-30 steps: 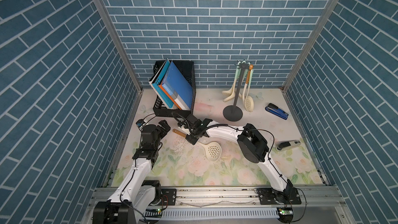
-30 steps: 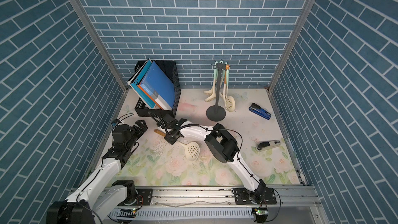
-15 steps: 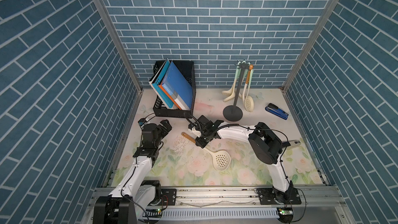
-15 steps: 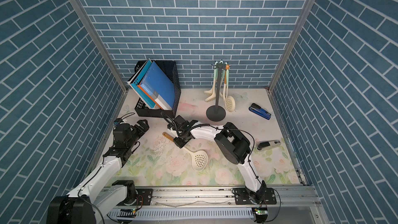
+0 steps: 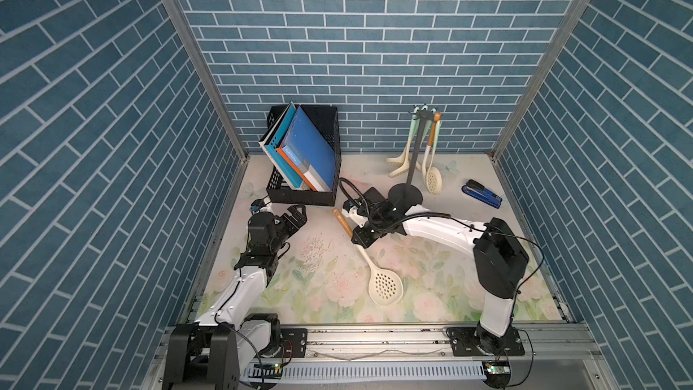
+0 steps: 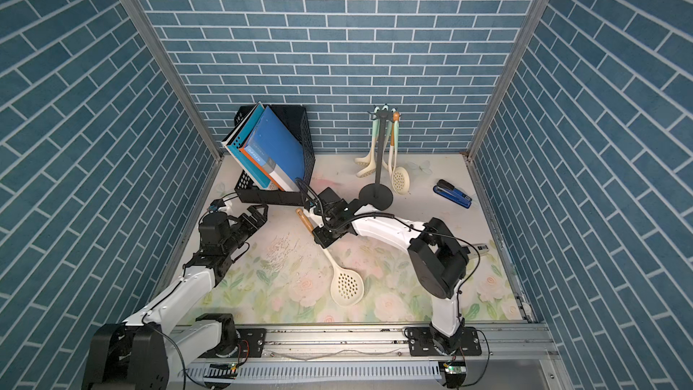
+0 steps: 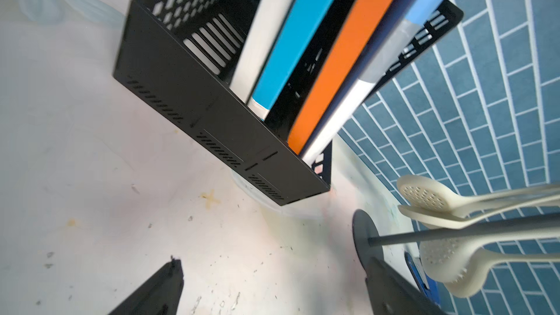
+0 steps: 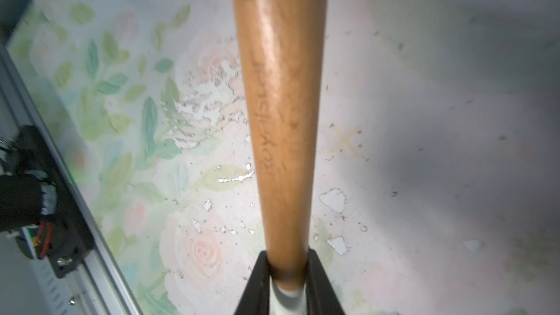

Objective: Hang the skimmer on the kitchen utensil rack
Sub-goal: Pick up the skimmer from the center of the board.

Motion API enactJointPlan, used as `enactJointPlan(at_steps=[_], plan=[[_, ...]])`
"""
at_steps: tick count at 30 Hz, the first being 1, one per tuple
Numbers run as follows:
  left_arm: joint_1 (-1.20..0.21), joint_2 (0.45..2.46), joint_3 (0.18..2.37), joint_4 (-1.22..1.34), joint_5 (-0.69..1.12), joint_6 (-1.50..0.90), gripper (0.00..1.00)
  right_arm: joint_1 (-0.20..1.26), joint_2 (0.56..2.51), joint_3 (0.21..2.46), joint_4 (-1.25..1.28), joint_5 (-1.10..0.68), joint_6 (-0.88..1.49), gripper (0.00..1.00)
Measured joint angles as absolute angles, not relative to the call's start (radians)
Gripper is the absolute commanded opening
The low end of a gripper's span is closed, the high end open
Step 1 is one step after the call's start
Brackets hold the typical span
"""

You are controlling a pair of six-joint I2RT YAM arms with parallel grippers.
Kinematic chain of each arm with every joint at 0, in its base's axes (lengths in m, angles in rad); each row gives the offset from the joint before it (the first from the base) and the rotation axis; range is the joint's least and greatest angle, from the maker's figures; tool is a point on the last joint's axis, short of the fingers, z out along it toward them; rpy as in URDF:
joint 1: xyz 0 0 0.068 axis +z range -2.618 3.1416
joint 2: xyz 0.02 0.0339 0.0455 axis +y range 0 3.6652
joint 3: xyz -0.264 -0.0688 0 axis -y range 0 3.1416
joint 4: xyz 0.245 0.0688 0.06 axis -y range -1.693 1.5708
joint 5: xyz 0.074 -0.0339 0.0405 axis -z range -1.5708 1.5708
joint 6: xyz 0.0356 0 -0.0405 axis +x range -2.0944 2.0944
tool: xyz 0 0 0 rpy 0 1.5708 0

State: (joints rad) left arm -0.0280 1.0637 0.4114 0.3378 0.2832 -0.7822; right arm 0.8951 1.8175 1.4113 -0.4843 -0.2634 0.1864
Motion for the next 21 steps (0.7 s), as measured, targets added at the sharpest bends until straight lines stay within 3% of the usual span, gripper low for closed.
enactJointPlan(at_steps=[9, 21], plan=[[-0.078, 1.085, 0.394, 0.522, 0.485, -0.788, 1.0, 0.804, 1.67, 1.391, -0.366, -0.276, 0.273, 0.0], [-0.228, 1.185, 0.403, 0.635, 0.612, -0.755, 1.0, 0.774, 1.58, 1.338, -0.319, -0.283, 0.323, 0.0]])
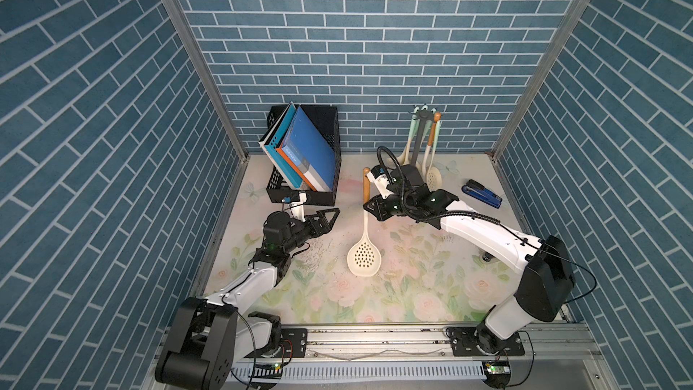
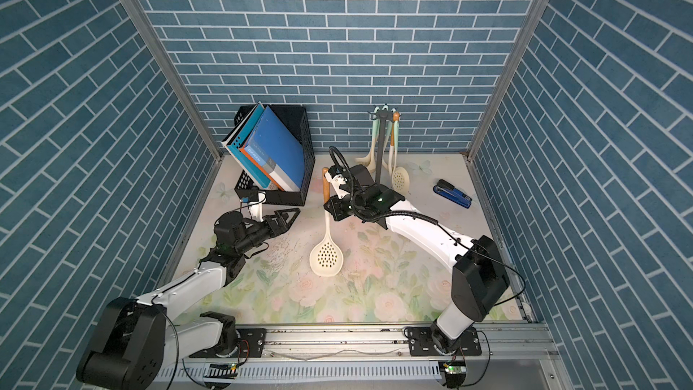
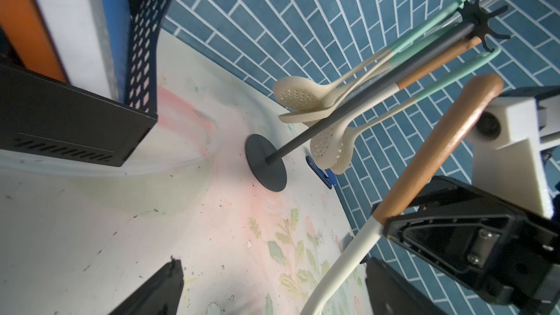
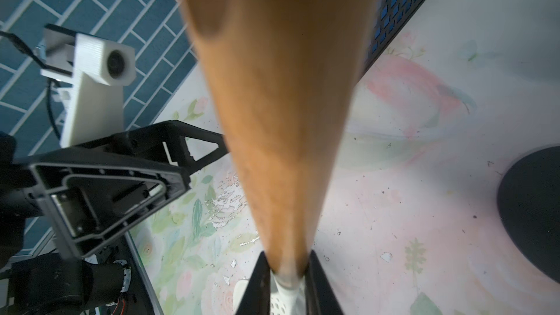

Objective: Hang the skimmer on the kitchen utensil rack
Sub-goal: Pick up the skimmer from the center of the board.

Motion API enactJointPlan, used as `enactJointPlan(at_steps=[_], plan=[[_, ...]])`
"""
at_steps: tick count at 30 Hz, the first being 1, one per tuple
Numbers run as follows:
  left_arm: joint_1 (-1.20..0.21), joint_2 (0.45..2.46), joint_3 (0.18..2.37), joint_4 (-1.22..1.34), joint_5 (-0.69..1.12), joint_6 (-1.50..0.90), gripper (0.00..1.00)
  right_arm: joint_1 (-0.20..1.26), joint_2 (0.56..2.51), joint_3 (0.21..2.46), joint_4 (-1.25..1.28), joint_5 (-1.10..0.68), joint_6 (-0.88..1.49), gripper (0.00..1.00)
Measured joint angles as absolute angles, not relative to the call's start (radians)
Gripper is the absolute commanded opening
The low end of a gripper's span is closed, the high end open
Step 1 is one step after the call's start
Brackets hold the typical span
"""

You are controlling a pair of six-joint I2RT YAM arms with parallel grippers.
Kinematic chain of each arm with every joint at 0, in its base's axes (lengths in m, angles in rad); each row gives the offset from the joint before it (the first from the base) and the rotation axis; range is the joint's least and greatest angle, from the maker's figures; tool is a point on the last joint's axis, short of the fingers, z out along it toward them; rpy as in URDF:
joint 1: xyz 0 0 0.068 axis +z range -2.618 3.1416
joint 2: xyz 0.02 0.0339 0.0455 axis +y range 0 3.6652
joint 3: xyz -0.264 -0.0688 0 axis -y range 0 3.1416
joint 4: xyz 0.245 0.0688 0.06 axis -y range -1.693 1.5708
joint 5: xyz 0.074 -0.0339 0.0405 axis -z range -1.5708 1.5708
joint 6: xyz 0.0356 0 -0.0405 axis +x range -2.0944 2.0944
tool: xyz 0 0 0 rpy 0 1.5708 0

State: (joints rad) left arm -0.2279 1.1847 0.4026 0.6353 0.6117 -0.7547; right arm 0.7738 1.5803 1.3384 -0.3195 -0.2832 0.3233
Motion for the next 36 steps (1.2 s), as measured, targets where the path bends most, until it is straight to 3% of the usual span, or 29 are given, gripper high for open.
enactJointPlan(at_steps=[13, 20, 31, 32, 34, 36], plan=[[-0.435, 1.27, 0.475, 0.684, 0.69, -0.672, 0.99, 0.721, 1.467, 1.335, -0.262, -0.287, 0.379, 0.0], [-0.45, 1.27, 0.475, 0.703, 0.696, -0.653, 0.81, 0.699, 1.453, 1.324, -0.261, -0.29, 0.389, 0.0], [-0.458, 1.28, 0.474, 0.708, 0.702, -0.617, 0.78, 0.666, 1.403, 1.323, -0.251, -0.317, 0.422, 0.0], [-0.459, 1.284, 0.475, 0.709, 0.702, -0.615, 0.74, 0.666, 1.4, 1.323, -0.249, -0.321, 0.424, 0.0], [-0.459, 1.293, 0.474, 0.709, 0.702, -0.616, 0.47, 0.664, 1.395, 1.323, -0.245, -0.329, 0.433, 0.0], [-0.462, 1.302, 0.474, 0.71, 0.705, -0.605, 0.31, 0.664, 1.391, 1.323, -0.241, -0.339, 0.443, 0.0]])
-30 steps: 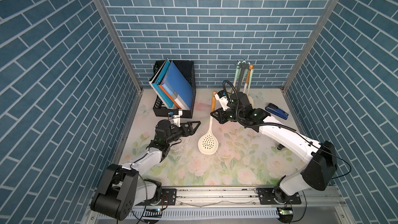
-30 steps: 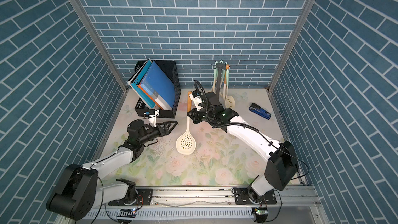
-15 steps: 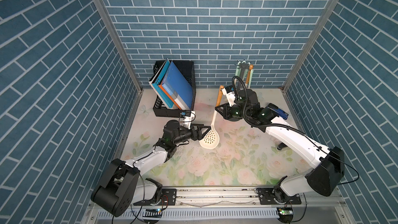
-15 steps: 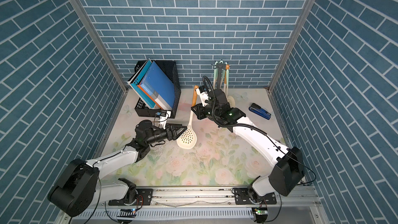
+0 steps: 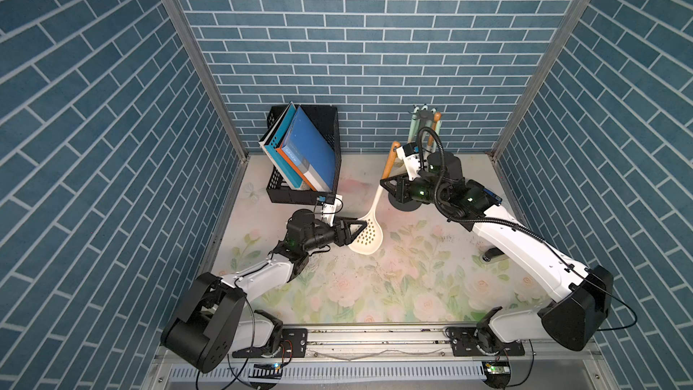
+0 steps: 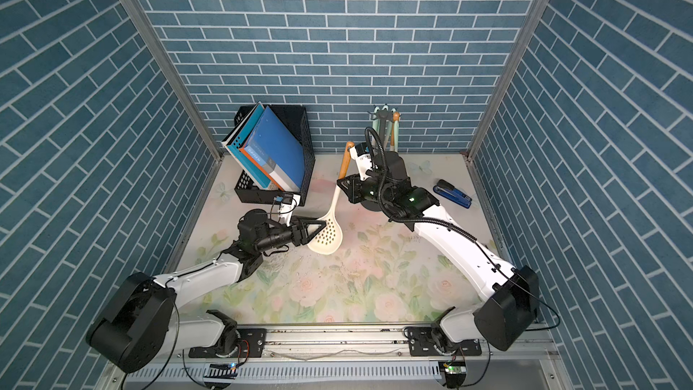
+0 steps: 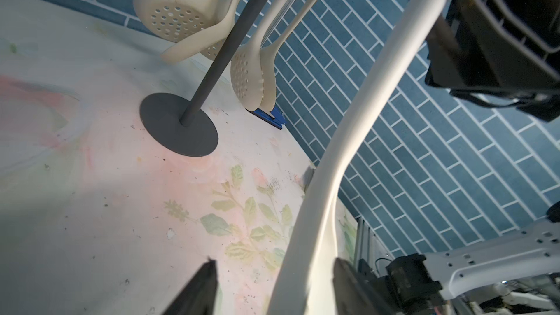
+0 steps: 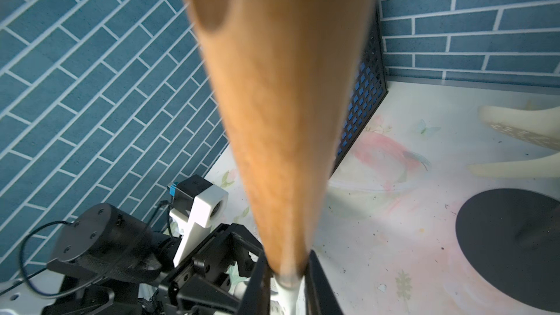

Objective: Hang the skimmer on the kitchen utensil rack
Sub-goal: Pick up the skimmer from the center of the board.

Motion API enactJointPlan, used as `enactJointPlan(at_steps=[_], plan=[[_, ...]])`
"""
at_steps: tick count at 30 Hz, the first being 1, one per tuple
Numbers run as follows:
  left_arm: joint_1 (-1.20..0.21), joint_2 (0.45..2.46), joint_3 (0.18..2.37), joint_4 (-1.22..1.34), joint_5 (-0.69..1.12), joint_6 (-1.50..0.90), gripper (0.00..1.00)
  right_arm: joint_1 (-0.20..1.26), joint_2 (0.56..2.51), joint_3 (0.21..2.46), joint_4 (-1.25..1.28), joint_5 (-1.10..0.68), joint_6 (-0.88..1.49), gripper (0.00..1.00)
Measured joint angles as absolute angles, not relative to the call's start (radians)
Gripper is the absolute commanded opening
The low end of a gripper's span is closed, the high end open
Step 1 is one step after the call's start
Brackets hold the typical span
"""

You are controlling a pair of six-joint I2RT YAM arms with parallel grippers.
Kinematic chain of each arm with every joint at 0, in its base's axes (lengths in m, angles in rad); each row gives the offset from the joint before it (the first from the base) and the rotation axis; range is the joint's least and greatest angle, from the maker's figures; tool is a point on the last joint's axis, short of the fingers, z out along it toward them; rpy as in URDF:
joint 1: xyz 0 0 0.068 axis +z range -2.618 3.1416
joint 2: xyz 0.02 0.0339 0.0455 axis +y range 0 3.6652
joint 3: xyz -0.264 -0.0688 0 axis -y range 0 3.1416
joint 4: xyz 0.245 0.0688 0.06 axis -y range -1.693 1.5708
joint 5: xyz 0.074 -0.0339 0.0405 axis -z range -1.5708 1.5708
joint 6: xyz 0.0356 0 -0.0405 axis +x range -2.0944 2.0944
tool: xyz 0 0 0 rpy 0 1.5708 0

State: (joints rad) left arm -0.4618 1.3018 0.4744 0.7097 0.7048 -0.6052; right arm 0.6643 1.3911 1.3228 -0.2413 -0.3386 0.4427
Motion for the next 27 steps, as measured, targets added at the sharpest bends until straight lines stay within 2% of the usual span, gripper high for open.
enactJointPlan(at_steps=[5, 8, 10, 12, 13, 15, 22, 27], plan=[[-0.467, 1.307, 0.474, 0.717, 0.718, -0.588, 0.07, 0.662, 1.391, 1.323, -0.228, -0.345, 0.45, 0.0], [-0.478, 1.307, 0.474, 0.727, 0.722, -0.575, 0.01, 0.657, 1.391, 1.323, -0.225, -0.352, 0.465, 0.0], [-0.478, 1.307, 0.474, 0.729, 0.719, -0.572, 0.0, 0.657, 1.389, 1.323, -0.226, -0.355, 0.467, 0.22], [-0.479, 1.308, 0.474, 0.731, 0.718, -0.572, 0.0, 0.653, 1.384, 1.323, -0.229, -0.358, 0.472, 0.53], [-0.478, 1.309, 0.474, 0.73, 0.715, -0.575, 0.0, 0.651, 1.378, 1.322, -0.231, -0.36, 0.476, 0.64], [-0.477, 1.32, 0.474, 0.731, 0.705, -0.58, 0.0, 0.644, 1.35, 1.304, -0.228, -0.365, 0.476, 0.75], [-0.479, 1.37, 0.475, 0.751, 0.719, -0.62, 0.0, 0.574, 1.198, 1.082, -0.077, -0.461, 0.523, 0.73], [-0.496, 1.372, 0.491, 0.788, 0.762, -0.643, 0.0, 0.529, 1.212, 0.922, 0.14, -0.603, 0.61, 0.69]])
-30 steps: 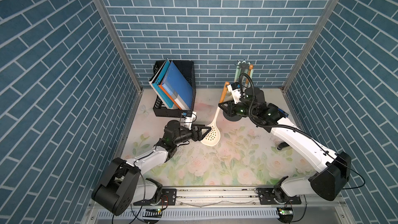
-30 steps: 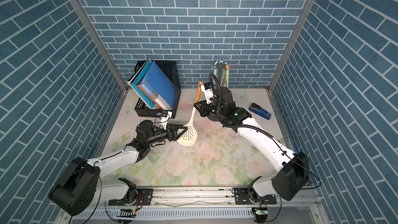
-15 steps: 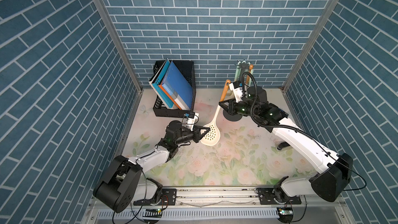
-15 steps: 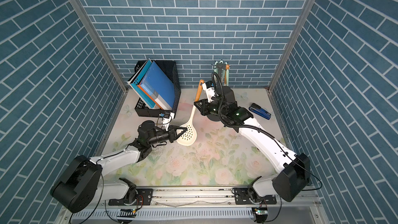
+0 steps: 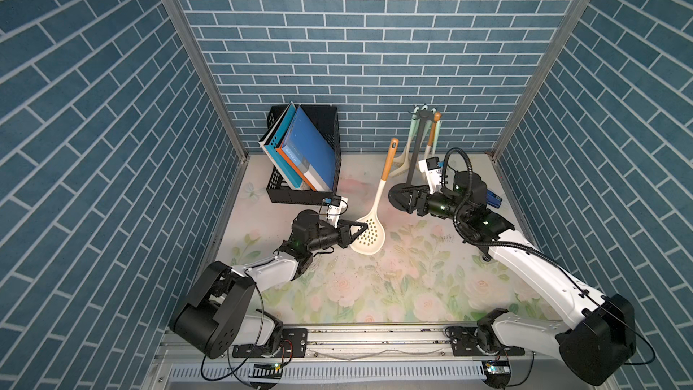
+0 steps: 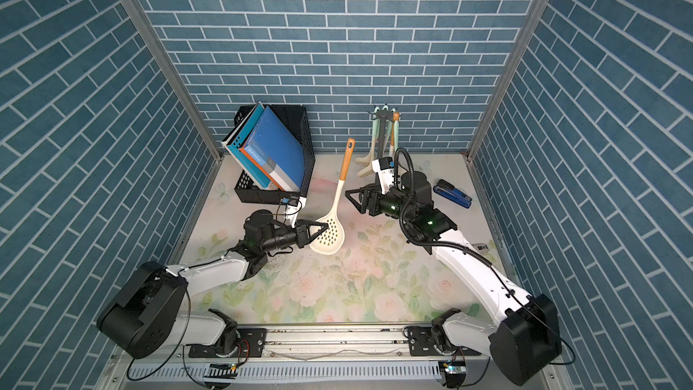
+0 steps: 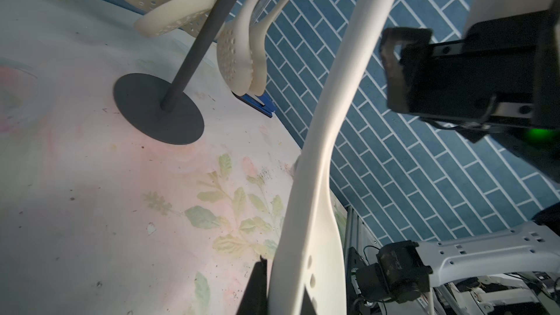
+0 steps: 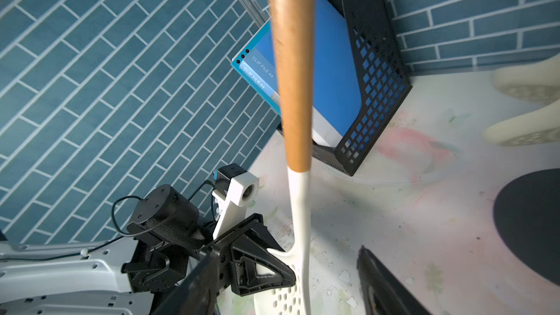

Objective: Hang the skimmer on the kitchen utensil rack
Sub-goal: Pick up the skimmer from the center of the board.

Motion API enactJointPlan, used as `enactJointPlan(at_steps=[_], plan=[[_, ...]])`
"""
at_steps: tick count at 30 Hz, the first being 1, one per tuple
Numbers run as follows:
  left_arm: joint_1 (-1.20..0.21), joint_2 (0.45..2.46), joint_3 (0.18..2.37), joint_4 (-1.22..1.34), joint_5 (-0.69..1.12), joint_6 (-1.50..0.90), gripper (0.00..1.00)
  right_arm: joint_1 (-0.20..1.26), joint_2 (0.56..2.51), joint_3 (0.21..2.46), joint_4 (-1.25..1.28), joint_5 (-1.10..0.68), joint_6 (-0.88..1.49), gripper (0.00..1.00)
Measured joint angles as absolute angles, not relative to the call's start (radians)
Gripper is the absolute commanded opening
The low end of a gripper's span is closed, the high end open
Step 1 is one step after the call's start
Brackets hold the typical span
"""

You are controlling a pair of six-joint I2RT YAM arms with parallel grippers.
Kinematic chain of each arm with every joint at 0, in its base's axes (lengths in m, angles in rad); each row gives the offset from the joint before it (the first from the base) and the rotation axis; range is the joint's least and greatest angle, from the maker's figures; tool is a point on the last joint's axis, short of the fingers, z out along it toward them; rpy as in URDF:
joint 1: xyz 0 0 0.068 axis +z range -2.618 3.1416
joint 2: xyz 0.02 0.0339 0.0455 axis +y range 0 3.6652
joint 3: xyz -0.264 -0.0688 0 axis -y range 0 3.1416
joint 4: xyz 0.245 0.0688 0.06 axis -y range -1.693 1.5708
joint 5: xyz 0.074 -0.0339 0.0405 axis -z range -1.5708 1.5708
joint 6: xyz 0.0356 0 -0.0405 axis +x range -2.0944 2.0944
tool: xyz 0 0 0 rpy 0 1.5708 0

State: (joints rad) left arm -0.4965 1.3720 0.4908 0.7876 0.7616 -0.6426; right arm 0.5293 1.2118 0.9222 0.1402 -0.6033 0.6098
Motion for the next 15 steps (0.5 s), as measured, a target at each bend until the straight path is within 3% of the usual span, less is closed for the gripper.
enactJointPlan(at_steps=[8, 15], plan=[[-0.554, 1.369, 0.558, 0.822, 0.811, -0.644, 0.0, 0.513, 1.327, 0.819, 0.524, -0.762, 0.768, 0.53], [-0.568, 1.369, 0.56, 0.818, 0.809, -0.644, 0.0, 0.513, 1.376, 0.757, 0.858, -0.819, 0.893, 0.17]])
